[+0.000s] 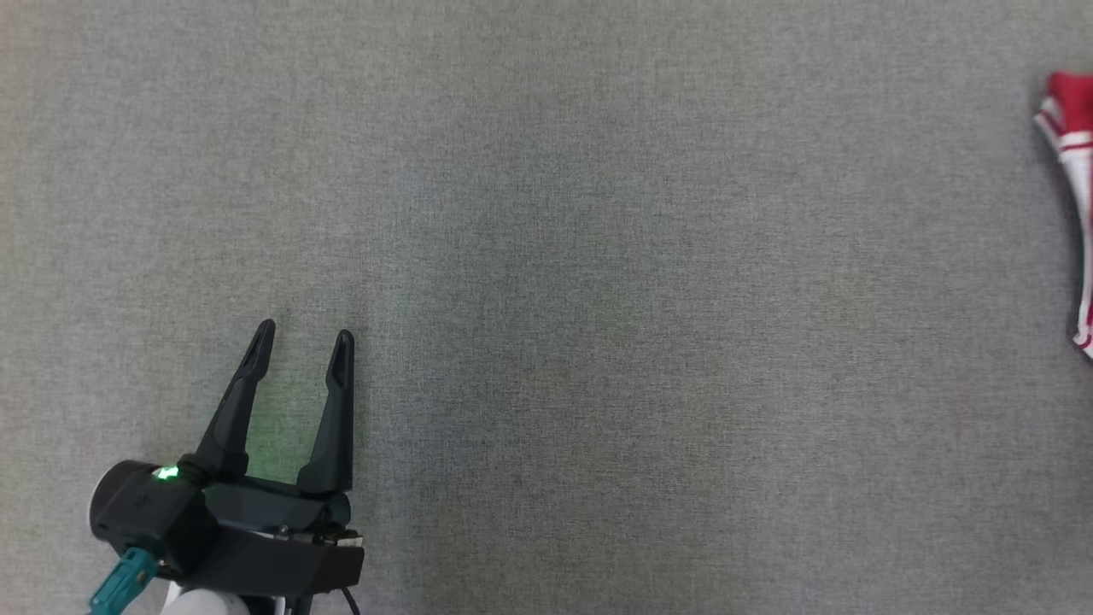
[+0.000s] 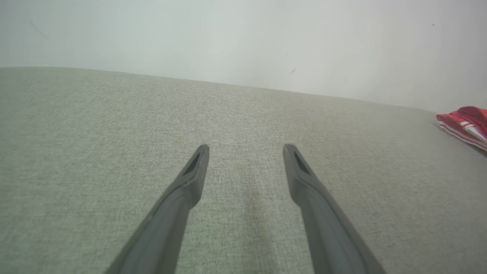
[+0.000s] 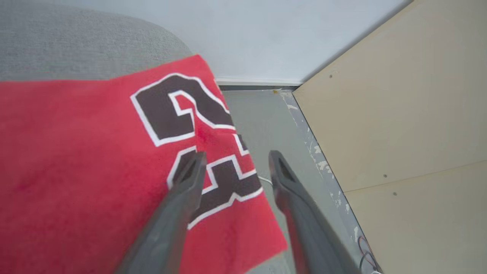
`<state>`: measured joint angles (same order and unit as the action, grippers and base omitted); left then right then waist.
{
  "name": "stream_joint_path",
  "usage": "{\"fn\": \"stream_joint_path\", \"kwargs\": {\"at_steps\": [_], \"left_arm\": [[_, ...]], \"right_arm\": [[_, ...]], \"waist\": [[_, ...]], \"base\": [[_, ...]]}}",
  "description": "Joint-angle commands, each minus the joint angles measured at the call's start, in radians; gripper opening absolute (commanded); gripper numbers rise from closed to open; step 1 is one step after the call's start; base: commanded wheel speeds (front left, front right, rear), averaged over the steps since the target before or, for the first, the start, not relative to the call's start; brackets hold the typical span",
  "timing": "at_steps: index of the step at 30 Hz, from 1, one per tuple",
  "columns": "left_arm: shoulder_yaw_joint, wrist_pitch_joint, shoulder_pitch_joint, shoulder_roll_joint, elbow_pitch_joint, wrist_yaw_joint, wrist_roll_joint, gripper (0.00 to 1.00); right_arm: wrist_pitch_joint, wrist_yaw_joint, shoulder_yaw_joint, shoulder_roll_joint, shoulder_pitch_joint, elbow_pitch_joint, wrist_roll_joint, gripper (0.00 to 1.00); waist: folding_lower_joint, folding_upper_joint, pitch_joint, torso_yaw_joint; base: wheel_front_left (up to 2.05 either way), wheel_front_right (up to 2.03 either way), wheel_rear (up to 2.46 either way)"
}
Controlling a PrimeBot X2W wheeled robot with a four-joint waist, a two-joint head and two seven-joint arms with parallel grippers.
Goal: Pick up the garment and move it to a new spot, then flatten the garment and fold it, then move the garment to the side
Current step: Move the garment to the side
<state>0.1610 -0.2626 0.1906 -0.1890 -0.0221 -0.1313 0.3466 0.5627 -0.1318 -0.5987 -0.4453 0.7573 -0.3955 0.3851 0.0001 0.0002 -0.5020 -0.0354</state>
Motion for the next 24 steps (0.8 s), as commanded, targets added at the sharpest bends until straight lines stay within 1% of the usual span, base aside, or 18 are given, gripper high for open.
{"fn": "stream_joint_path", "kwargs": {"at_steps": [1, 4, 5, 8, 9, 10, 12, 13, 17, 20, 22, 24], "left_arm": [[0.008, -0.003, 0.009, -0.005, -0.002, 0.001, 0.011, 1.00], [-0.003, -0.003, 0.001, -0.019, -0.018, 0.002, 0.000, 1.00], [-0.008, -0.003, -0.003, -0.016, -0.025, 0.002, 0.000, 1.00], [-0.023, -0.003, -0.021, -0.014, -0.037, 0.002, -0.025, 1.00], [-0.028, -0.003, -0.029, -0.006, -0.038, 0.002, -0.029, 1.00], [-0.036, -0.003, -0.036, 0.012, -0.038, 0.002, -0.010, 1.00], [-0.053, -0.003, -0.042, 0.024, -0.056, 0.002, -0.013, 1.00], [-0.065, -0.003, -0.052, 0.042, -0.059, 0.002, 0.005, 1.00], [-0.089, -0.003, -0.091, 0.065, -0.064, 0.002, 0.036, 1.00], [-0.114, -0.003, -0.114, 0.081, -0.037, 0.002, 0.033, 1.00], [-0.124, -0.003, -0.121, 0.092, -0.020, 0.002, 0.030, 1.00], [-0.135, -0.003, -0.134, 0.103, -0.004, 0.002, 0.035, 1.00]], "right_arm": [[-0.038, 0.002, 0.009, -0.014, -0.009, -0.017, 0.015, 1.00], [-0.104, 0.002, 0.030, -0.007, -0.003, -0.062, 0.025, 1.00], [-0.128, 0.002, 0.034, -0.007, -0.006, -0.069, 0.025, 1.00], [-0.206, 0.002, 0.058, 0.011, -0.028, -0.082, -0.010, 1.00], [-0.229, 0.002, 0.070, 0.020, -0.036, -0.080, -0.024, 1.00], [-0.254, 0.002, 0.085, 0.028, -0.044, -0.074, -0.041, 1.00], [-0.298, 0.002, 0.108, 0.048, -0.061, -0.050, -0.068, 1.00], [-0.321, 0.002, 0.123, 0.063, -0.073, -0.040, -0.087, 1.00], [-0.395, 0.002, 0.183, 0.132, -0.144, 0.013, -0.156, 1.00], [-0.456, 0.002, 0.239, 0.185, -0.211, 0.074, -0.218, 1.00], [-0.481, 0.002, 0.259, 0.241, -0.269, 0.111, -0.280, 1.00], [-0.500, 0.002, 0.284, 0.276, -0.327, 0.160, -0.320, 1.00]], "waist": [[-0.0001, -0.0002, 0.008, 0.004], [-0.0001, -0.0002, 0.025, 0.017], [-0.0001, -0.0002, 0.031, 0.020], [-0.0001, -0.0002, 0.061, 0.030], [-0.0001, -0.0002, 0.074, 0.033], [-0.0001, -0.0002, 0.087, 0.037], [-0.0001, -0.0002, 0.118, 0.042], [-0.0001, -0.0002, 0.134, 0.045], [-0.0001, -0.0002, 0.206, 0.057], [-0.0001, -0.0002, 0.260, 0.059], [-0.0001, -0.0002, 0.297, 0.056], [-0.0001, -0.0002, 0.328, 0.052]], "base": [[0.00, 0.00, 0.00], [0.00, 0.00, 0.00], [0.00, 0.00, 0.00], [0.00, 0.00, 0.00], [0.00, 0.00, 0.00], [0.00, 0.00, 0.00], [0.00, 0.00, 0.00], [0.00, 0.00, 0.00], [0.00, 0.00, 0.00], [0.00, 0.00, 0.00], [0.00, 0.00, 0.00], [0.00, 0.00, 0.00]]}}
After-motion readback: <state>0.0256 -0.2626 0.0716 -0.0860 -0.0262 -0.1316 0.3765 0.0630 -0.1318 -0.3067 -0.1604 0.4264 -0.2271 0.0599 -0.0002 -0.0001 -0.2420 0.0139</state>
